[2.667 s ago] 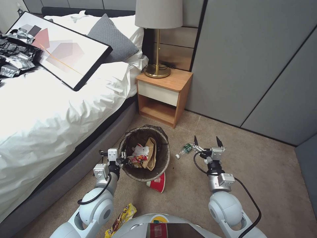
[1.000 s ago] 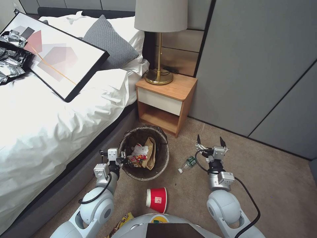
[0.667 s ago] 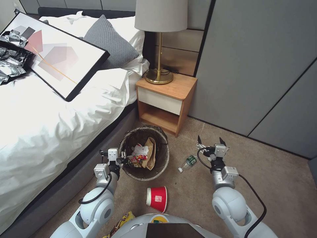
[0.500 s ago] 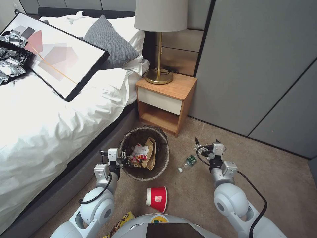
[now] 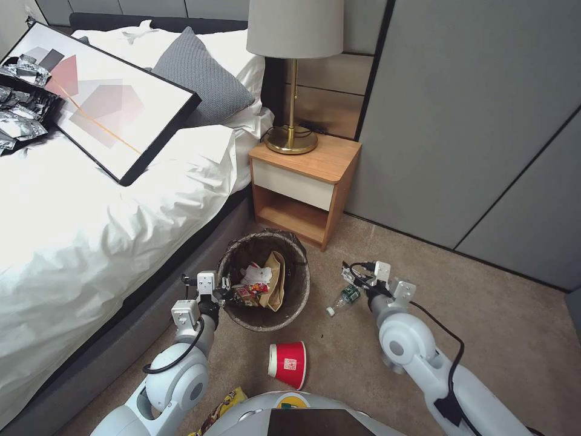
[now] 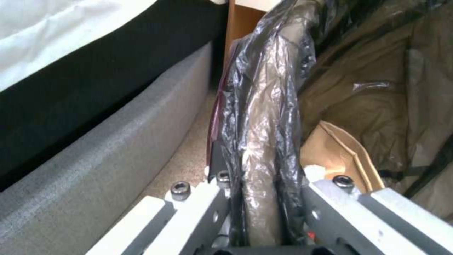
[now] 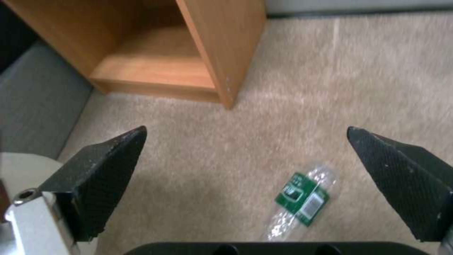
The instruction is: Pick up the trash bin, then pick up the garbage from the floor and place it into the trash bin.
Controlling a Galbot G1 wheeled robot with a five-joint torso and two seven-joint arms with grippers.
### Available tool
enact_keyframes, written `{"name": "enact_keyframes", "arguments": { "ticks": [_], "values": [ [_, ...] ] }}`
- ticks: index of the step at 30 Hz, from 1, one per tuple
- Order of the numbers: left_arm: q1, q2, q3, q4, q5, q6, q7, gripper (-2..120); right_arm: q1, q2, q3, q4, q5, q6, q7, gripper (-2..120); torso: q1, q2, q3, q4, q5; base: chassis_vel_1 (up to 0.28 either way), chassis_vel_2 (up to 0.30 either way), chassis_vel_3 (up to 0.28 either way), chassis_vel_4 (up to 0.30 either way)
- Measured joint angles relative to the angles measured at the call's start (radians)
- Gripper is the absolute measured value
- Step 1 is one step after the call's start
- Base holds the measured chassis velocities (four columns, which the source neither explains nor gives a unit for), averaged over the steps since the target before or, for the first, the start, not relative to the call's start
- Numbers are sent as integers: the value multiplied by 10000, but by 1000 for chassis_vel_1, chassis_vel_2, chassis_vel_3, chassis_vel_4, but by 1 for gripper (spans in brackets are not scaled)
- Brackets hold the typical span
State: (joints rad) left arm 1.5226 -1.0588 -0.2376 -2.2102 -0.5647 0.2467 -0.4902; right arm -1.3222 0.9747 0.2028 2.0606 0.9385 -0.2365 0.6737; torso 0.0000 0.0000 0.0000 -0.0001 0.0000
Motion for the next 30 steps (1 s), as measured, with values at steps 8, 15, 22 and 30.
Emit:
{"name": "enact_keyframes", "arguments": {
  "ticks": [8,15,22,30],
  "values": [
    [-12,-3,-4,11,-5,0,-3,0,1224,576,-519,-989,1553,-422,1203,100,0,0,0,2,0,0,0,0,0],
    [-4,10,-42,14,-15,-5,-3,0,2124,1201,-943,-2019,2187,-547,1815,100,0,0,1,0,-1,0,0,0,0],
    [-15,23,-51,30,-33,-18,-3,0,2567,1650,-1127,-2671,2276,-582,2124,100,0,0,1,2,-1,0,0,0,0],
    [-101,60,-8,92,-94,-23,-3,0,2939,2166,-1169,-4057,1877,-627,2273,99,0,-1,0,1,-1,0,0,0,0]
  ]
}}
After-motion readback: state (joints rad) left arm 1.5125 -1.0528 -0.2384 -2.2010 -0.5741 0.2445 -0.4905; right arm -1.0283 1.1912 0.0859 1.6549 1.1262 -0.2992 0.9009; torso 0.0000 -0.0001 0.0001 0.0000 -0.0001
